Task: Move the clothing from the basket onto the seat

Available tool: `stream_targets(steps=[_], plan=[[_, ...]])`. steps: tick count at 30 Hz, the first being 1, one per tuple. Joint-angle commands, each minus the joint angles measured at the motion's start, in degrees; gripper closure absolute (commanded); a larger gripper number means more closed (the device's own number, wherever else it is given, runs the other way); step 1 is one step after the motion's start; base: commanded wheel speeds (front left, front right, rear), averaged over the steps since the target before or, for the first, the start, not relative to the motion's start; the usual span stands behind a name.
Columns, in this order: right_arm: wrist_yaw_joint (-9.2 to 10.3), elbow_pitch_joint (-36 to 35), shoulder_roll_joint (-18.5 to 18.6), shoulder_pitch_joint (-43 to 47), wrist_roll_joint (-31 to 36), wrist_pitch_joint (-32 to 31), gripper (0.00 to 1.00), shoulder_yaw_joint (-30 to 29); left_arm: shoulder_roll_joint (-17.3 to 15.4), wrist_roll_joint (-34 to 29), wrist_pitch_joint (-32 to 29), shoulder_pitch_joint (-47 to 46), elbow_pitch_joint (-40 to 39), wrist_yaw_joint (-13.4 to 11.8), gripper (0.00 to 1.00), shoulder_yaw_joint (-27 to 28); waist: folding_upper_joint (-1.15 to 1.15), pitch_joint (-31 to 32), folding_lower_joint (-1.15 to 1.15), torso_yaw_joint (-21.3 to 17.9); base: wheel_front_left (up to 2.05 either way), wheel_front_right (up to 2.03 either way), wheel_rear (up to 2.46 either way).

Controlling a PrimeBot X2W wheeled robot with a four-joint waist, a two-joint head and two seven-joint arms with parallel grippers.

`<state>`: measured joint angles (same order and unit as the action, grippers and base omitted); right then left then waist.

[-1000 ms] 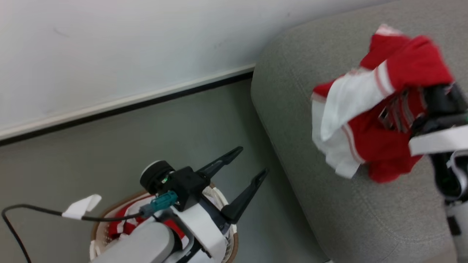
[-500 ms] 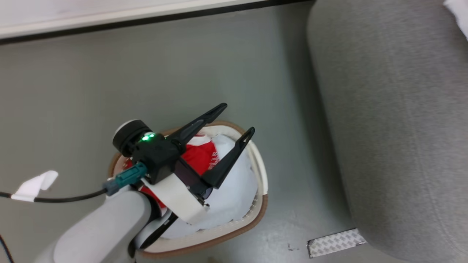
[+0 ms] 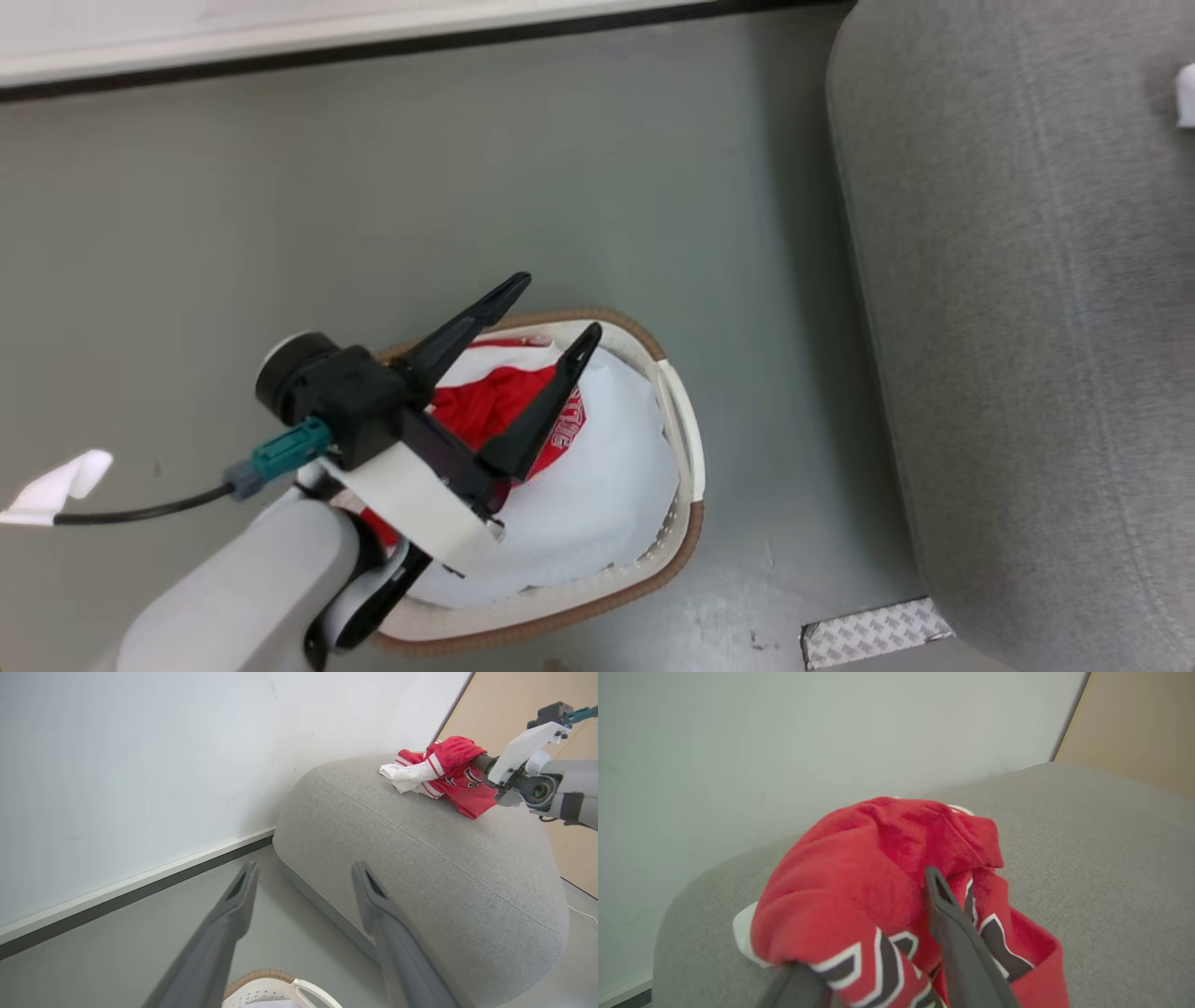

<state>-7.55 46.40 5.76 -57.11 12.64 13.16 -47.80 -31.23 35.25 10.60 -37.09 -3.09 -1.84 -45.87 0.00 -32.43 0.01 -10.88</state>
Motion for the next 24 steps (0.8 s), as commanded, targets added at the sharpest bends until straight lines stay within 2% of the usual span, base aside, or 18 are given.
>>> stream_targets(steps=[1, 5, 12, 21, 24], plan=[[0.12, 0.57, -0.12, 1.81, 1.45, 0.65, 0.0, 1.45, -0.15, 1.05, 0.56, 1.31, 0.32, 0.0, 0.0, 0.28, 0.0, 2.2, -0.01, -1.12, 0.0, 0.0, 0.0], [0.12, 0.85, -0.78, 5.7, 2.31, 1.61, 0.0, 5.74, -0.12, 2.73, 1.78, 3.29, 2.19, 0.03, 0.0, 0.88, 0.0, 6.5, -0.01, -2.29, 0.0, 0.0, 0.0], [0.12, -4.15, -1.84, 15.13, -2.89, 2.03, 0.0, 15.62, 1.83, 4.39, 3.83, 8.26, 6.56, -1.17, 0.0, 2.44, 0.0, 15.53, -0.01, -2.29, 0.0, 0.0, 0.0], [0.12, -17.51, -2.8, 33.06, -13.69, 1.94, 0.0, 30.78, 5.2, 2.37, 4.55, 16.58, 12.0, -3.72, 0.0, 7.21, 0.0, 25.75, -0.01, 2.37, 0.0, 0.0, 0.0], [0.12, -20.33, -2.77, 36.94, -15.13, 1.94, 0.0, 33.31, 6.07, 1.74, 4.55, 19.27, 12.51, -4.13, 0.0, 9.51, 0.0, 27.23, -0.01, 3.88, 0.0, 0.0, 0.0]])
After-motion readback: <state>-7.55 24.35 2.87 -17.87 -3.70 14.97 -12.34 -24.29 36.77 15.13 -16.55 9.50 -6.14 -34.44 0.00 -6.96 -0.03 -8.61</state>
